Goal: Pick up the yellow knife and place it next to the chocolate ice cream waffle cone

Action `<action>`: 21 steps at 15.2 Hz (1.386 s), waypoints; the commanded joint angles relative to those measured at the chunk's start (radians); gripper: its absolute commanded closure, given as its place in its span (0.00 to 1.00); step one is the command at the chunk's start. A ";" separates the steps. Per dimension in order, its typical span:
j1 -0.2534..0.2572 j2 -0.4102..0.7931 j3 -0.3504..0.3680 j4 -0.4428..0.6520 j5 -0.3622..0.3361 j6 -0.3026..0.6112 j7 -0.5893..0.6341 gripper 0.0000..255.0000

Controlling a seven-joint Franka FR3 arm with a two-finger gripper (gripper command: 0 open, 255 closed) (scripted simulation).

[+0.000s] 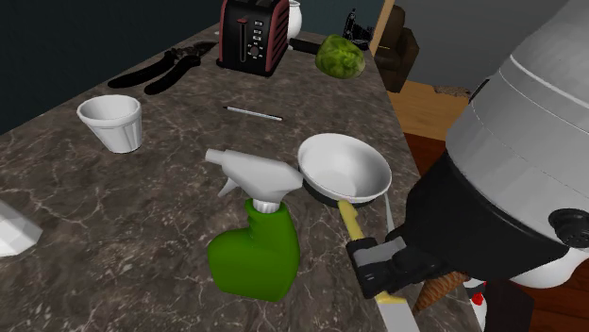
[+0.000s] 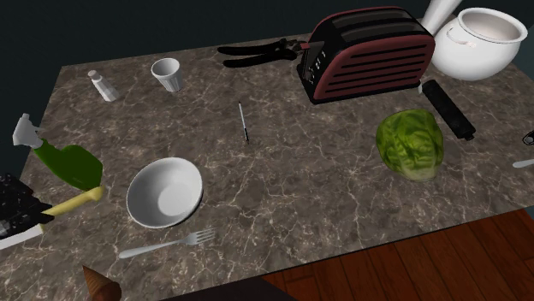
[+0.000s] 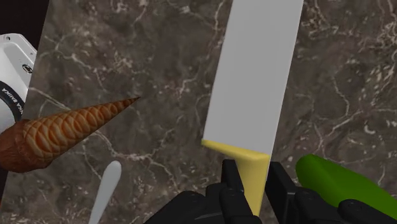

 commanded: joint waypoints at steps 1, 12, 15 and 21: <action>0.003 -0.005 0.004 -0.028 0.005 0.023 -0.001 1.00; 0.016 -0.017 0.039 -0.178 0.033 0.165 -0.006 1.00; 0.018 -0.015 0.051 -0.215 0.040 0.204 -0.006 1.00; 0.019 -0.012 0.061 -0.242 0.045 0.235 -0.006 1.00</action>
